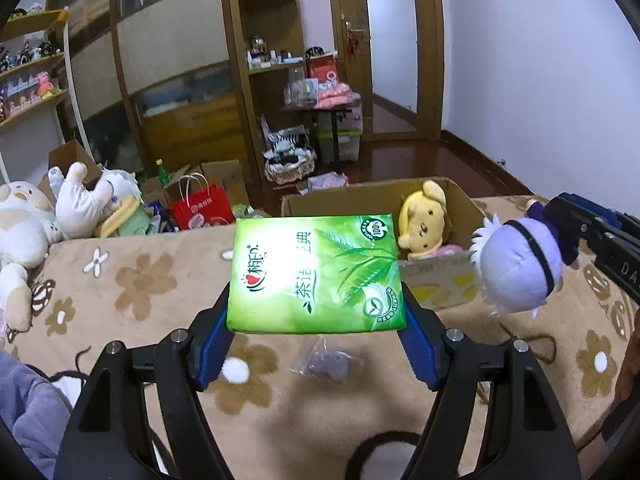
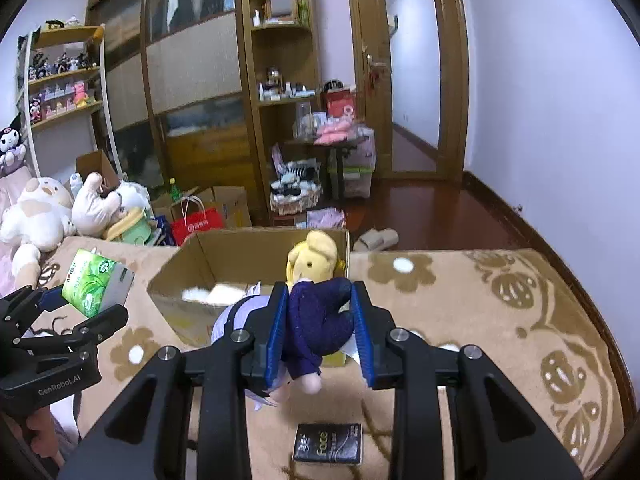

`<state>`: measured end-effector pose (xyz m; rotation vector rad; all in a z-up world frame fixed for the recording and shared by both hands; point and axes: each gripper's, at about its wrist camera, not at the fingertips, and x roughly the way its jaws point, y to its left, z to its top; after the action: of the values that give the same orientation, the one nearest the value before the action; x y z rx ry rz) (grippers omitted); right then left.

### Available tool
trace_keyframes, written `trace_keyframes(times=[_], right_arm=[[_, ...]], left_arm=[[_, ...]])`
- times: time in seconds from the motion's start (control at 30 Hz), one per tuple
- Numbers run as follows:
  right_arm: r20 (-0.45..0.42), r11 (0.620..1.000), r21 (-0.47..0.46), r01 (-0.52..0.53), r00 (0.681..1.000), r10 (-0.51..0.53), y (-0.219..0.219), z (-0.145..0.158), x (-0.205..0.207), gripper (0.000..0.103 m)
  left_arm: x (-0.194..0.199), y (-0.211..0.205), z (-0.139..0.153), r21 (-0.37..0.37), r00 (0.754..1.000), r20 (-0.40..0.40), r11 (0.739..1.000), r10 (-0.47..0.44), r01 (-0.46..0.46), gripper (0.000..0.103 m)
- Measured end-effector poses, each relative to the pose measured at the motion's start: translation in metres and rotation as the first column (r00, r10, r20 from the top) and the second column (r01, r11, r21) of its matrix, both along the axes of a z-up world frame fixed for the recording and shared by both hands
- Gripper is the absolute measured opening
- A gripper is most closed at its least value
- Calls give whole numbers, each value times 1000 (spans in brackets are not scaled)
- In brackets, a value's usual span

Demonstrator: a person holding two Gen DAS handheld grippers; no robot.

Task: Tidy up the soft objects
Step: 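Lift both items over the box and lower them inside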

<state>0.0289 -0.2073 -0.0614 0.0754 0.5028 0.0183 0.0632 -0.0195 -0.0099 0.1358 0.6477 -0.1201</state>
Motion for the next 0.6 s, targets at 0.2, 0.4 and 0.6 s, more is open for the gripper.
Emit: trace_keyframes(times=[0.2, 0.4, 0.6], right_arm=[[55, 1000, 4, -5, 998, 5, -1, 14, 1, 33], [99, 1000, 7, -7, 995, 6, 2, 22, 6, 33], [125, 1000, 5, -9, 992, 9, 3, 28, 15, 33]], left_arm=[[-1, 3, 10, 6, 999, 47, 1000, 17, -18, 73], [7, -1, 21, 24, 996, 93, 1000, 4, -6, 73], [23, -6, 30, 35, 991, 133, 999, -15, 10, 73]])
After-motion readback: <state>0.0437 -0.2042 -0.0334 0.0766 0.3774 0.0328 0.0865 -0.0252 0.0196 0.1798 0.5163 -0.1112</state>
